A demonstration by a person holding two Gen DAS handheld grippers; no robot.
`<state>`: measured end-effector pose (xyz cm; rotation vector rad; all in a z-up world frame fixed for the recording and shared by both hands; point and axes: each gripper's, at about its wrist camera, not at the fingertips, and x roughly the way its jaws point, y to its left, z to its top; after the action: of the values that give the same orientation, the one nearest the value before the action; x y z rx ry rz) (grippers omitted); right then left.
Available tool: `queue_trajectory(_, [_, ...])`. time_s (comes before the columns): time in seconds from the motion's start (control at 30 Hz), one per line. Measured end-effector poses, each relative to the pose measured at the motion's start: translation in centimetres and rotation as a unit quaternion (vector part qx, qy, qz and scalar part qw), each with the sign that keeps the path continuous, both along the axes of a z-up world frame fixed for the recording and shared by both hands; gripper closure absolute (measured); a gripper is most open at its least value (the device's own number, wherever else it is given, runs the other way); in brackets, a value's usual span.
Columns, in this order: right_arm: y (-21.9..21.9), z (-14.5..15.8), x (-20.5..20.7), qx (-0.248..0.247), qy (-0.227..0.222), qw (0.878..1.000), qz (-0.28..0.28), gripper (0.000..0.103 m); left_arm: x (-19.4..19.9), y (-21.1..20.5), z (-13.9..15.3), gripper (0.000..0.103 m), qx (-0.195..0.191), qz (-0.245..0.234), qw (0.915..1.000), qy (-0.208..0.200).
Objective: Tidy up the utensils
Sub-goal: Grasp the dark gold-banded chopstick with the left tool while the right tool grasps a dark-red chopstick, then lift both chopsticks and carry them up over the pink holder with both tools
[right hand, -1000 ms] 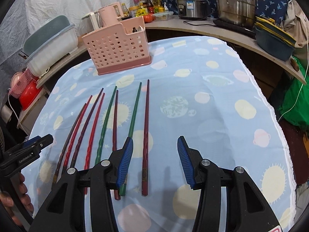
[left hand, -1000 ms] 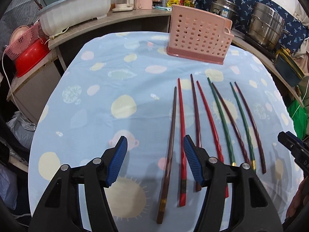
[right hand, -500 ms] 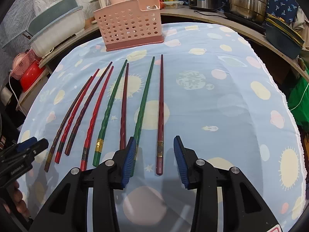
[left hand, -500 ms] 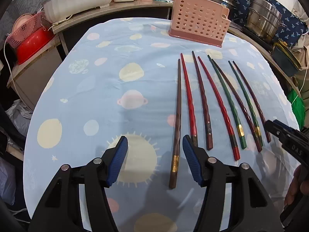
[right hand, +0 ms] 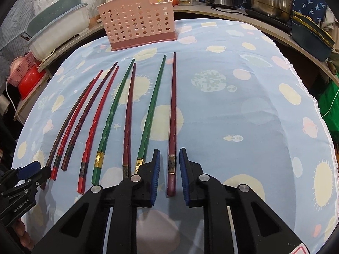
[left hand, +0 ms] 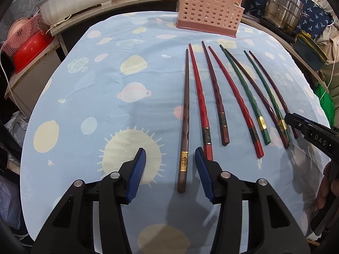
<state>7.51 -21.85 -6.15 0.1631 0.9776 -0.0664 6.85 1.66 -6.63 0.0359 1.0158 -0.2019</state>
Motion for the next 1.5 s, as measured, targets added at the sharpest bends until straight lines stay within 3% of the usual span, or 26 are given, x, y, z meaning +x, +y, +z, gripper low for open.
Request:
queue_trajectory(0.4, [-0.3,-0.1,-0.7,-0.002,-0.006,1.0,-0.001,0.096,-0.9,-0.3,0.1,0.093,-0.003,-0.02,0.9998,-0.004])
queue_trajectory(0.73, [-0.7,0.9,-3.4,0.003,-0.008,1.0,0.002,0.096,-2.7,0.1,0.8,0.095,-0.018,-0.02,0.9996,0.008])
queue_trajectory(0.93, [-0.9,2.8,-6.1,0.008,-0.018,1.0,0.004,0.096,-4.6,0.7,2.7,0.096,-0.028,-0.019,0.9994,-0.003])
queue_trajectory(1.17, [-1.3,7.3,-9.3,0.01,-0.064,0.998,0.002,0.096,-6.5,1.8,6.2,0.096,-0.04,-0.008,0.9985,-0.036])
queue_trajectory(1.5, [-2.2,17.6,-10.6,0.0,-0.175,0.985,0.0,0.096,-5.6,3.2,14.7,0.096,-0.056,0.006,0.9908,-0.123])
